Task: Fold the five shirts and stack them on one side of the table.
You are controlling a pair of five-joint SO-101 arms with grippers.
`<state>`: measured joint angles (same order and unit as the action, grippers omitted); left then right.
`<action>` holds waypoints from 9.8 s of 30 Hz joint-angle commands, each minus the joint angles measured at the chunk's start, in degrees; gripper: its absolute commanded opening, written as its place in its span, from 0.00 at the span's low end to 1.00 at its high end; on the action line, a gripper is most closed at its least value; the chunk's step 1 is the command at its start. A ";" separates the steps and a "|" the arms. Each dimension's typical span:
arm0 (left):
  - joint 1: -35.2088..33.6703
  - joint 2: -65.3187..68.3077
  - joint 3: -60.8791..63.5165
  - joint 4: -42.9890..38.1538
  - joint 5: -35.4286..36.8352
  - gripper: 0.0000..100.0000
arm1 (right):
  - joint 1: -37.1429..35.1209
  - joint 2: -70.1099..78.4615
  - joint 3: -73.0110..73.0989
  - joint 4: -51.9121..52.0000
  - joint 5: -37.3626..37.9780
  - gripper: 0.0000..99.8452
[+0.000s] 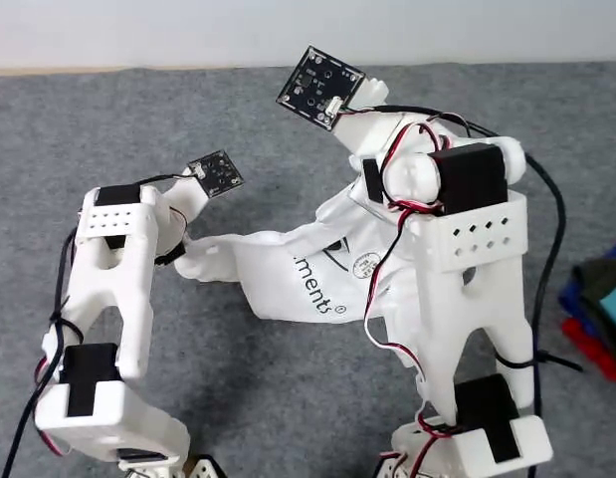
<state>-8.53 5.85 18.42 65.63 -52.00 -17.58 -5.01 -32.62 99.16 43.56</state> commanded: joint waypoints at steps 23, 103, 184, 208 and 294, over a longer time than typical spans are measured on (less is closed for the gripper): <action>0.09 5.10 -3.65 -5.01 -0.70 0.23 | 0.31 -0.31 -0.35 -0.40 -0.53 0.01; 1.23 -56.53 -36.53 34.64 8.44 0.00 | 16.22 -29.85 -0.70 -36.62 23.91 0.01; -14.59 -56.97 -42.42 24.70 22.95 0.00 | 8.04 -34.24 -9.14 -36.44 8.79 0.01; -14.68 -61.80 -32.04 34.64 22.86 0.00 | 8.13 -42.68 -3.60 -26.95 15.47 0.01; -6.86 -66.55 -29.41 21.01 37.45 0.00 | 14.90 -48.48 13.80 -44.88 11.25 0.01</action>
<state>-15.56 -60.88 -11.65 86.46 -14.90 -0.79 -55.38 -16.88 57.58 51.74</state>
